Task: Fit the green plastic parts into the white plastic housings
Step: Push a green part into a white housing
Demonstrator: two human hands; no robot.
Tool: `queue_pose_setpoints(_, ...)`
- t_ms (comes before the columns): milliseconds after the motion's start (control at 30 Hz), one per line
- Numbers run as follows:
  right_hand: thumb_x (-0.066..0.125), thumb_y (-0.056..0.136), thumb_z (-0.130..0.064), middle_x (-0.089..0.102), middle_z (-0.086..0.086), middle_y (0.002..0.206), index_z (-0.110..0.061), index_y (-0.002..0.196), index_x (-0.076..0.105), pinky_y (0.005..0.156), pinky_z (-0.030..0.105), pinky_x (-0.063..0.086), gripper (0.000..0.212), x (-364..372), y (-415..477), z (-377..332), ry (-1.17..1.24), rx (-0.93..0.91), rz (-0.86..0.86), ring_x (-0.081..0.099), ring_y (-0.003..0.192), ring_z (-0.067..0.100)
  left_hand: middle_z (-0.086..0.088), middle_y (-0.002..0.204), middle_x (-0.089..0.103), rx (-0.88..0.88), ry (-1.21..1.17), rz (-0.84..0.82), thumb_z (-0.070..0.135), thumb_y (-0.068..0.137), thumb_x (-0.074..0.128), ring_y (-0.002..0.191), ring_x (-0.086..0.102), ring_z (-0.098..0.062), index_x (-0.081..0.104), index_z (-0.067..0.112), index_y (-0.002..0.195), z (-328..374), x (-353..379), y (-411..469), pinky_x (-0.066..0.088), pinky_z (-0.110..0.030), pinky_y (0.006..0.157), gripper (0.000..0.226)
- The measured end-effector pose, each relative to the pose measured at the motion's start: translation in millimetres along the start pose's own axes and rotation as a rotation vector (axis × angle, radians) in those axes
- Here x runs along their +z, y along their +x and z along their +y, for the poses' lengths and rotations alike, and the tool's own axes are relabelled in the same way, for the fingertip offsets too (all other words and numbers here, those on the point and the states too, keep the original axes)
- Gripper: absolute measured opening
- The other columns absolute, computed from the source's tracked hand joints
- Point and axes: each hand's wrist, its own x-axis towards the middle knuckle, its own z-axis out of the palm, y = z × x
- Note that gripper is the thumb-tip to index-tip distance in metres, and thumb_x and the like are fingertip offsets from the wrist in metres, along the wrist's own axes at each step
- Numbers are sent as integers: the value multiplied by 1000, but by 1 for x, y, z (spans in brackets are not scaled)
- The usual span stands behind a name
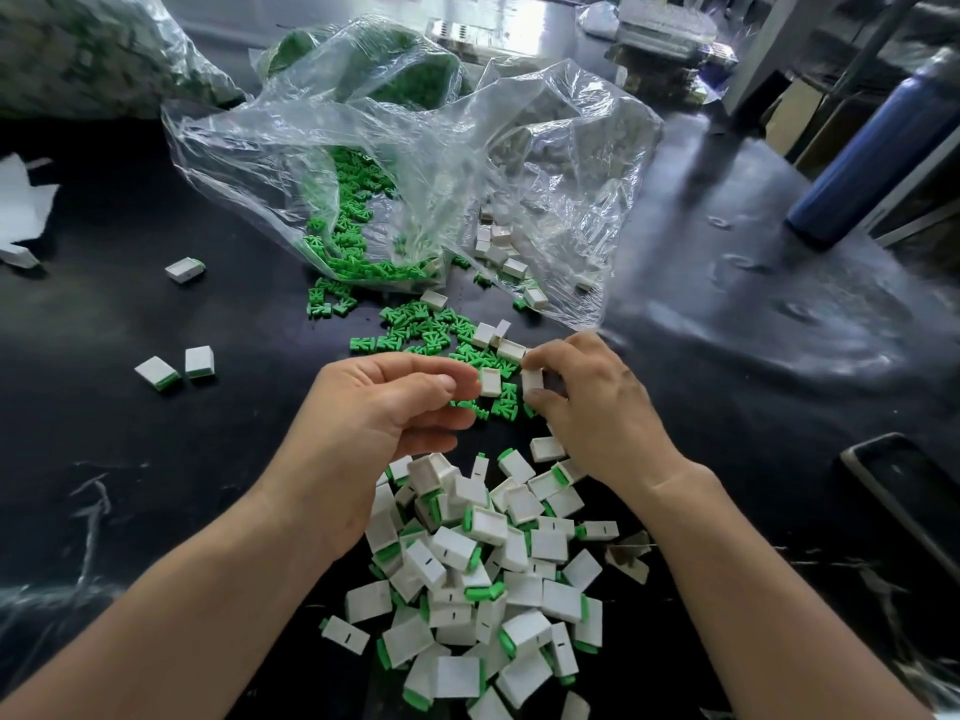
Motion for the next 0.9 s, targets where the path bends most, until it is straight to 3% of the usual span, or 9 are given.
queue_pose_setpoints(133,66,83,-18,57,-3,103,-17,105,61,85,28,43,22,-4,-1,-1,86,-23,104,55,88,14,-5,76,74,6,-2,16,-3,85,53,62,67,-13,74,13,68,-1,-1,0,55,-20,55,31)
queue_pose_setpoints(267,74,75,-11,63,-9,83,-24,86,62,67,11,43,21,-18,-6,-11,433,-79,250,53,67,1,-5,79,73,29,-45,29,8,74,65,65,69,-14,69,15,85,-4,0,1,53,-19,53,14)
queue_pose_setpoints(333,77,70,-9,62,-8,81,-19,86,64,66,10,44,23,-19,-13,-21,469,-196,276,55,65,1,-6,79,73,33,-78,-3,19,60,69,67,70,-17,67,14,91,-6,1,0,53,-19,54,31)
queue_pose_setpoints(400,77,68,-7,60,-6,82,-8,86,67,65,10,45,21,-13,-20,-31,408,-334,293,55,65,2,-7,76,73,55,-47,-39,20,56,70,66,70,-17,70,12,87,-7,3,-2,53,-18,55,32)
queue_pose_setpoints(467,76,67,-4,60,-3,84,-4,87,68,65,16,48,21,-10,-22,-34,394,-393,242,57,67,7,-9,70,72,80,-4,-53,17,58,70,61,68,-15,73,10,75,-6,3,-4,53,-19,54,18)
queue_pose_setpoints(567,78,71,-17,63,-6,81,-8,93,69,67,14,47,25,-17,-16,-27,419,-254,144,57,70,6,-10,66,70,90,-36,-34,18,56,70,57,66,-16,73,10,68,-5,1,-3,54,-21,52,15)
queue_pose_setpoints(667,71,79,-23,61,-12,76,-17,90,71,71,17,44,12,-23,-8,-10,336,-44,129,56,67,3,-8,65,70,92,-26,-13,18,55,69,58,67,-16,71,11,70,-3,1,-3,54,-21,52,17)
queue_pose_setpoints(800,66,83,-26,60,-2,99,-22,102,70,88,27,40,20,-12,-6,-3,14,19,-6,54,94,15,-6,64,70,89,0,-12,15,55,71,58,67,-15,69,9,73,-2,4,-4,55,-21,54,19)
queue_pose_setpoints(900,64,84,-26,53,-4,99,-24,102,67,86,26,36,19,-6,-6,-3,-72,47,-76,50,103,17,-7,65,70,87,-4,-22,12,55,70,58,67,-14,69,8,74,-1,4,-5,55,-21,54,20)
